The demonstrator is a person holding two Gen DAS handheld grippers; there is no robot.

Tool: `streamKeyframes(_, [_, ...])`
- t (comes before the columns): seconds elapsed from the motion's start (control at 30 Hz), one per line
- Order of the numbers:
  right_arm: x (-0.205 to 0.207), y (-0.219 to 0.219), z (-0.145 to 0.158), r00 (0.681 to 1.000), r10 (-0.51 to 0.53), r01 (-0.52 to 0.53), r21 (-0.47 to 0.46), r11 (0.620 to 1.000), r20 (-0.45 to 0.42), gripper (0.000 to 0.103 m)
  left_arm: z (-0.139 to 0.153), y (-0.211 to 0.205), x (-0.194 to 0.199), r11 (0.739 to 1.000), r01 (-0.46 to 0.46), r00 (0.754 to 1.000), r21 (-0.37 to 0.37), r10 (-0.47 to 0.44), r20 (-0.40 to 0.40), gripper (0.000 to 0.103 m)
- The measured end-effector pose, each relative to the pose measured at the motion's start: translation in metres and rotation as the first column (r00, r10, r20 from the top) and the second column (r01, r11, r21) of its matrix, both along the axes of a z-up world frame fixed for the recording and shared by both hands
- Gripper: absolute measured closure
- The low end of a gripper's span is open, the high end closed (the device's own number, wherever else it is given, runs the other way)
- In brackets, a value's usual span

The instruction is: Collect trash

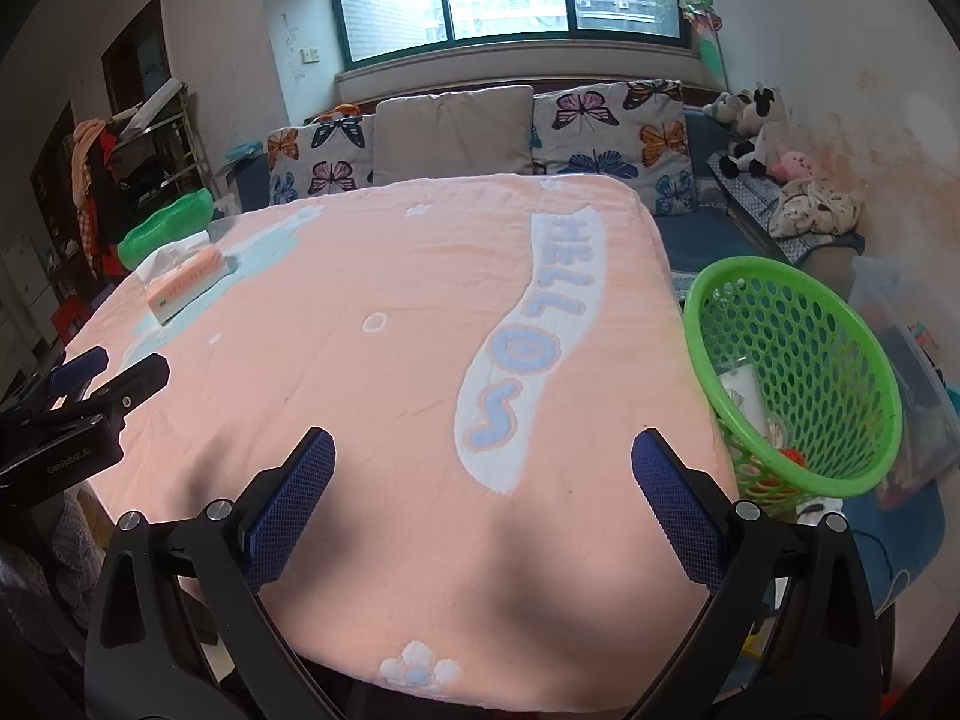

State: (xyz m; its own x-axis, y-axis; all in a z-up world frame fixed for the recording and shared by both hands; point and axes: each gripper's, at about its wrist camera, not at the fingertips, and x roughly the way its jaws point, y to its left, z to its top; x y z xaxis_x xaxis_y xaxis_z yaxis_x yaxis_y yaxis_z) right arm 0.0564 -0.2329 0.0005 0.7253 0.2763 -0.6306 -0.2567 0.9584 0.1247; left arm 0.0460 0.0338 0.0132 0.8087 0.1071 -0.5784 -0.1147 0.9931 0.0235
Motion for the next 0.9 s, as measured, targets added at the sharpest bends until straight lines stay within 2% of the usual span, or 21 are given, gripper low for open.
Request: streamKeyframes(0.9, [-0.0005, 0.001, -0.0019, 1.0, 0.002, -0.002, -0.001, 1.0, -0.006, 0.004, -0.0061, 0.0002, -0.0032, 1.0, -0.005, 1.0, -0.004, 0.005, -0.005, 0.007])
